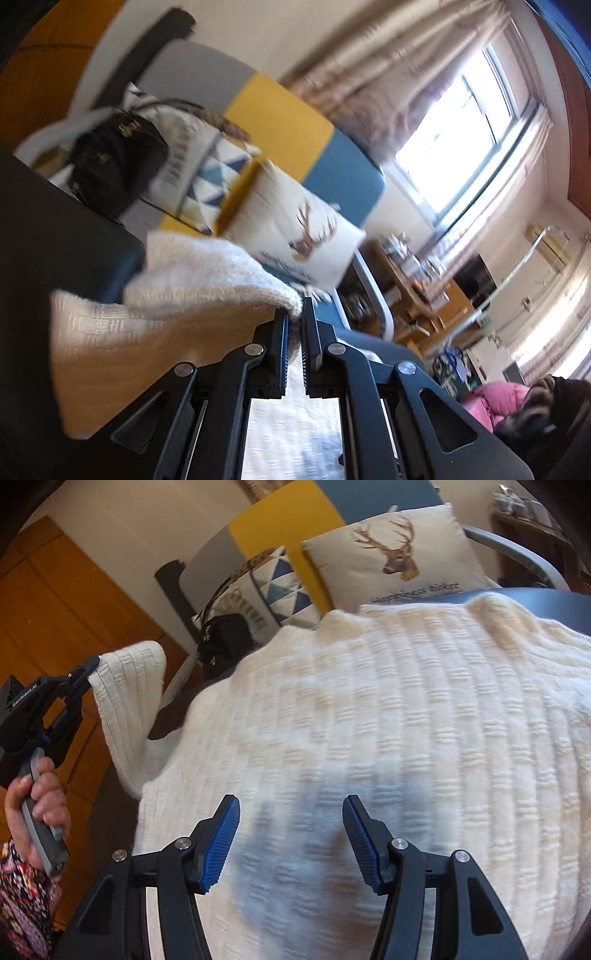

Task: Fold clothes
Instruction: 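Fold the held sleeve across the sweater body with the left gripper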

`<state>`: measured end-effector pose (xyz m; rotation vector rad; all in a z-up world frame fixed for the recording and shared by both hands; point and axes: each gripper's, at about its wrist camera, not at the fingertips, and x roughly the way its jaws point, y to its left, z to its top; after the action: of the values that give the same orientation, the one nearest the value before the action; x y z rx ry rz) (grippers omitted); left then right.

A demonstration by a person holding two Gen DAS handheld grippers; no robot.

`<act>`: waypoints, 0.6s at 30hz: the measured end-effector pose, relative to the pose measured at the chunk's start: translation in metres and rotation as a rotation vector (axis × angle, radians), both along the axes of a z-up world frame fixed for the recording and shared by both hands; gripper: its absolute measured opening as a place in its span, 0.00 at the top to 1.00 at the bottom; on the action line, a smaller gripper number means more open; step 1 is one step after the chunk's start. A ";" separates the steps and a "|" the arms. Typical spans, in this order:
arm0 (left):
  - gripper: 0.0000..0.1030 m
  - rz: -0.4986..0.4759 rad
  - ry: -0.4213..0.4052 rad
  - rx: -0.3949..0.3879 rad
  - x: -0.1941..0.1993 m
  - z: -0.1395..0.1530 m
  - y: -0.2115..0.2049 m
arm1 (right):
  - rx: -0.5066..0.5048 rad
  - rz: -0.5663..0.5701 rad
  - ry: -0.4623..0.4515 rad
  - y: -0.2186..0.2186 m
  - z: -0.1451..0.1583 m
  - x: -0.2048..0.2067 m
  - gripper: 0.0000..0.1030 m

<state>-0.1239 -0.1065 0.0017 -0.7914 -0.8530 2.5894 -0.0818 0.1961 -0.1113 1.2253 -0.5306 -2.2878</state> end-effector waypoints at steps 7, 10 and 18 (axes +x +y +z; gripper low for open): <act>0.95 -0.117 -0.087 -0.096 -0.005 -0.032 0.065 | -0.070 -0.098 -0.047 0.038 -0.013 -0.003 0.43; 0.95 -0.145 -0.129 -0.207 -0.003 -0.049 0.089 | -0.106 -0.115 -0.060 0.045 -0.015 -0.003 0.43; 0.94 -0.237 -0.126 -0.565 0.014 -0.074 0.152 | -0.075 -0.100 -0.049 0.041 -0.015 0.001 0.42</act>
<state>-0.1098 0.0459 -0.0720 -1.1320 -0.0264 2.5970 -0.0809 0.2374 -0.1264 1.2466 -0.7047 -2.3024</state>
